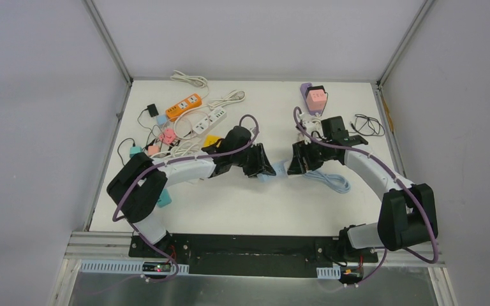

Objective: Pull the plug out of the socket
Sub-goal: Remove the plug from the socket, then place the plug at the center of the board.

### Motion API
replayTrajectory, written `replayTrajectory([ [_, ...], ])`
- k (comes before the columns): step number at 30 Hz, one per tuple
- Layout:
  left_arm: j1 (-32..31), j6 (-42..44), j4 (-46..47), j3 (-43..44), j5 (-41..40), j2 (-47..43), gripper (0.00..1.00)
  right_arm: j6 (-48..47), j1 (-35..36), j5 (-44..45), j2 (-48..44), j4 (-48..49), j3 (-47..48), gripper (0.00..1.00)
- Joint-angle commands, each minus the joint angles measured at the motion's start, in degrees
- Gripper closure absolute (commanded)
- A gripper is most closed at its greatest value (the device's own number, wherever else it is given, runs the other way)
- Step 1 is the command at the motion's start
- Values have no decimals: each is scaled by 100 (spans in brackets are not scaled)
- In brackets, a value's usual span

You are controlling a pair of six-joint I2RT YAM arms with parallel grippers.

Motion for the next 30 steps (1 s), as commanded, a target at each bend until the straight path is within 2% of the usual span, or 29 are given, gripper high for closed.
replayTrajectory([
  [1,-78,557,-689,414,-410,-306,100,-77,26,-24,0,18,223,100],
  [6,-82,643,-629,360,-400,-281,100,-258,-124,-347,-82,-284,464,100],
  [13,-13,922,-604,403,-336,-255,100,-1850,-912,-1882,-361,-1527,688,100],
  [20,263,1255,-650,745,18,161,100,-2357,-1593,-2346,-505,-1959,664,100],
  [23,406,1443,-726,906,150,309,96,-2403,-1932,-2476,-585,-1980,645,100],
  [30,507,1583,-737,1216,429,944,75,-2406,-2632,-2730,-670,-1946,526,100],
])
